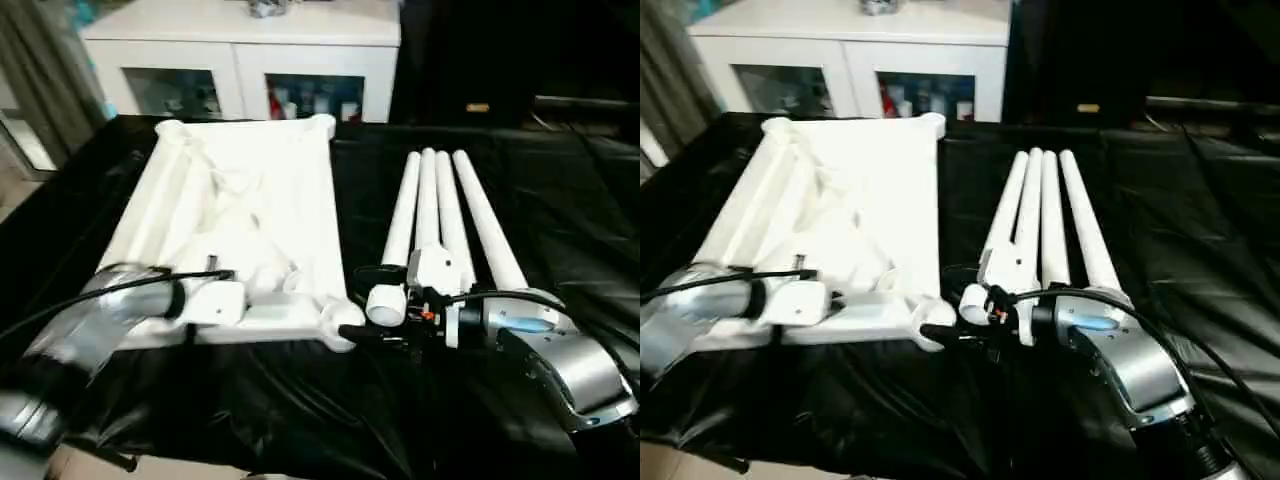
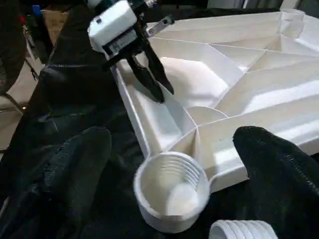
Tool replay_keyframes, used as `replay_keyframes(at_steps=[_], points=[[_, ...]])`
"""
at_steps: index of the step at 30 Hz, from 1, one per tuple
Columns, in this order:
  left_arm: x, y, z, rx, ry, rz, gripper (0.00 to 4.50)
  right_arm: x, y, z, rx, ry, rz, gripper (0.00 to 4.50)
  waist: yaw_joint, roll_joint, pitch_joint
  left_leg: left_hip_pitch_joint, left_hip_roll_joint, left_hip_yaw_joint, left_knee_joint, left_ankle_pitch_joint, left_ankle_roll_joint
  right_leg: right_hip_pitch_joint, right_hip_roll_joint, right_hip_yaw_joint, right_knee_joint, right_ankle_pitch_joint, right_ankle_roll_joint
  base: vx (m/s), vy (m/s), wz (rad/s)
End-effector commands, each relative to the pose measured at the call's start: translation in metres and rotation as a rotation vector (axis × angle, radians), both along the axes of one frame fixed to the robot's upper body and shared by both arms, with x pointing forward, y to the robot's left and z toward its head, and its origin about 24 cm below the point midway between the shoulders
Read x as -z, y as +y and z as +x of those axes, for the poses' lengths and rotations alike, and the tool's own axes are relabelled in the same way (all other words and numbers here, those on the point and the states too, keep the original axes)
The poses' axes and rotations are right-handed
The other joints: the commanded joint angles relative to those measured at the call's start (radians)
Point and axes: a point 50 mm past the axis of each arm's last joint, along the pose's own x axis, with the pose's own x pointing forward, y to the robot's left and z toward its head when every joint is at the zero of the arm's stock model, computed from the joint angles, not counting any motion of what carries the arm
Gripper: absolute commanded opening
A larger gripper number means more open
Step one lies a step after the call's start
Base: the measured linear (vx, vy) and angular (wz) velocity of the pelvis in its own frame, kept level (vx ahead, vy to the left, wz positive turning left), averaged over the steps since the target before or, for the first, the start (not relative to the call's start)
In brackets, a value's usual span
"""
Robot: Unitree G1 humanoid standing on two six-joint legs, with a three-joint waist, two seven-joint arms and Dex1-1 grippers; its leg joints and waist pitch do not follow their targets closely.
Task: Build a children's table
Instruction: Move to table
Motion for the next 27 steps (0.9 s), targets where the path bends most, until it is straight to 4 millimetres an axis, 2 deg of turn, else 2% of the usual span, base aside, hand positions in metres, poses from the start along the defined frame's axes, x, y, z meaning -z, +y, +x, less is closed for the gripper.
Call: replay_keyframes(at_steps=[1,3,6,8,9,17,18,19,20,27], points=[[-0.035,-0.001,0.009,-0.004,-0.160,-0.091,0.02,-0.002,0.000,0.002,0.001,-0.020,-0.010,4.43,0.012,0.001,-0.078,0.007,0.067,-0.023,-0.070,0.021,0.072,0.064,-0.091,0.051,-0.047,0.239,-0.289,0.000,0.000,0.00],[-0.038,-0.002,0.010,-0.004,-0.191,-0.080,0.02,-0.002,0.000,0.002,0.003,-0.022,-0.010,4.43,0.015,0.001,-0.080,0.004,0.064,-0.021,-0.064,0.048,0.094,0.062,-0.089,0.049,-0.042,0.286,-0.292,0.000,0.000,0.00],[-0.048,-0.004,0.013,-0.005,-0.236,-0.083,0.02,-0.002,0.000,0.002,0.004,-0.024,-0.010,4.43,0.020,0.003,-0.078,0.004,0.067,-0.021,-0.065,0.036,0.101,0.060,-0.090,0.047,-0.043,0.270,-0.291,0.000,0.000,0.00],[-0.052,-0.004,0.013,-0.008,-0.251,-0.079,0.02,-0.002,0.000,0.002,0.005,-0.025,-0.010,4.43,0.024,0.006,-0.077,0.005,0.068,-0.022,-0.066,0.024,0.097,0.059,-0.091,0.047,-0.044,0.248,-0.292,0.000,0.000,0.00],[-0.054,-0.004,0.013,-0.010,-0.258,-0.079,0.02,-0.002,-0.001,0.002,0.006,-0.025,-0.010,4.43,0.025,0.004,-0.076,0.006,0.069,-0.022,-0.066,0.017,0.092,0.060,-0.091,0.047,-0.045,0.239,-0.293,0.000,0.000,0.00],[-0.079,-0.005,0.013,-0.013,-0.344,-0.065,0.02,-0.002,-0.001,0.002,0.012,-0.026,-0.008,4.43,0.028,0.005,-0.077,0.004,0.067,-0.022,-0.064,0.027,0.086,0.062,-0.089,0.047,-0.042,0.256,-0.293,0.000,0.000,0.00],[-0.081,-0.006,0.012,-0.009,-0.345,-0.059,0.02,-0.002,-0.001,0.003,0.013,-0.027,-0.007,4.43,0.029,0.008,-0.077,0.005,0.067,-0.022,-0.064,0.022,0.084,0.061,-0.089,0.047,-0.042,0.248,-0.293,0.000,0.000,0.00],[-0.082,-0.006,0.012,-0.009,-0.344,-0.058,0.02,-0.002,-0.001,0.003,0.013,-0.027,-0.007,4.43,0.030,0.008,-0.077,0.005,0.068,-0.022,-0.064,0.019,0.081,0.061,-0.090,0.047,-0.043,0.243,-0.293,0.000,0.000,0.00],[-0.083,-0.006,0.012,-0.010,-0.345,-0.056,0.02,-0.002,0.000,0.003,0.014,-0.027,-0.006,4.43,0.030,0.012,-0.077,0.005,0.067,-0.023,-0.064,0.017,0.079,0.060,-0.089,0.047,-0.042,0.240,-0.293,0.000,0.000,0.00],[-0.088,-0.008,0.007,0.014,-0.319,-0.026,0.02,-0.001,0.001,0.003,0.018,-0.029,0.000,4.43,0.034,0.014,-0.079,0.006,0.066,-0.024,-0.063,0.025,0.067,0.061,-0.087,0.046,-0.039,0.267,-0.293,0.000,0.000,0.00]])
